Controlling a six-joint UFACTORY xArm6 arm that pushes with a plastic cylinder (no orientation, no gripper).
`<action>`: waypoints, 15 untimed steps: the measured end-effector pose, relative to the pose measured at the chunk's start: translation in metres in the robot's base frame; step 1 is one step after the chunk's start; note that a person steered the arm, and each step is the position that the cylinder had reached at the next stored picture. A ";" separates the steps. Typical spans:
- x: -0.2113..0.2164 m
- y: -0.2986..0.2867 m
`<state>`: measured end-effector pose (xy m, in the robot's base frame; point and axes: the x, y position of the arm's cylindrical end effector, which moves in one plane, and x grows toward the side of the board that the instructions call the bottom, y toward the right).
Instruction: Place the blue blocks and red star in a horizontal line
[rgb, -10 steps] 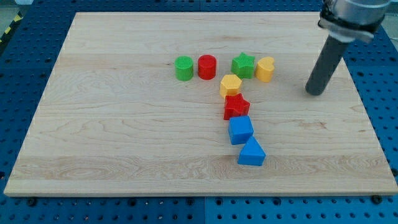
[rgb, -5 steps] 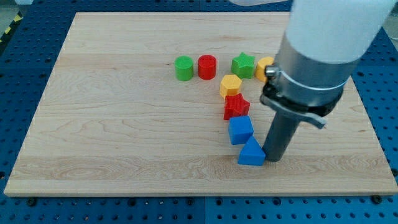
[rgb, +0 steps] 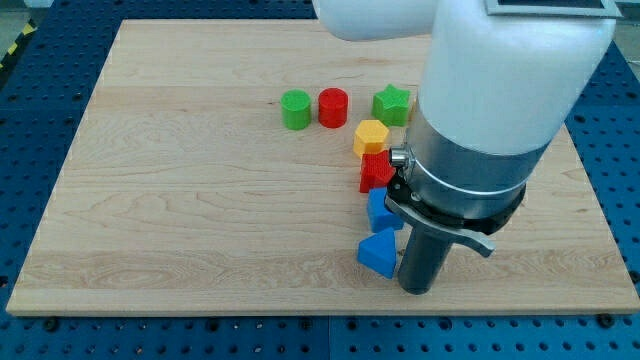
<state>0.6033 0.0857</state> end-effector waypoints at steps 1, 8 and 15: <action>-0.008 -0.006; -0.035 -0.088; -0.137 -0.082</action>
<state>0.4664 0.0041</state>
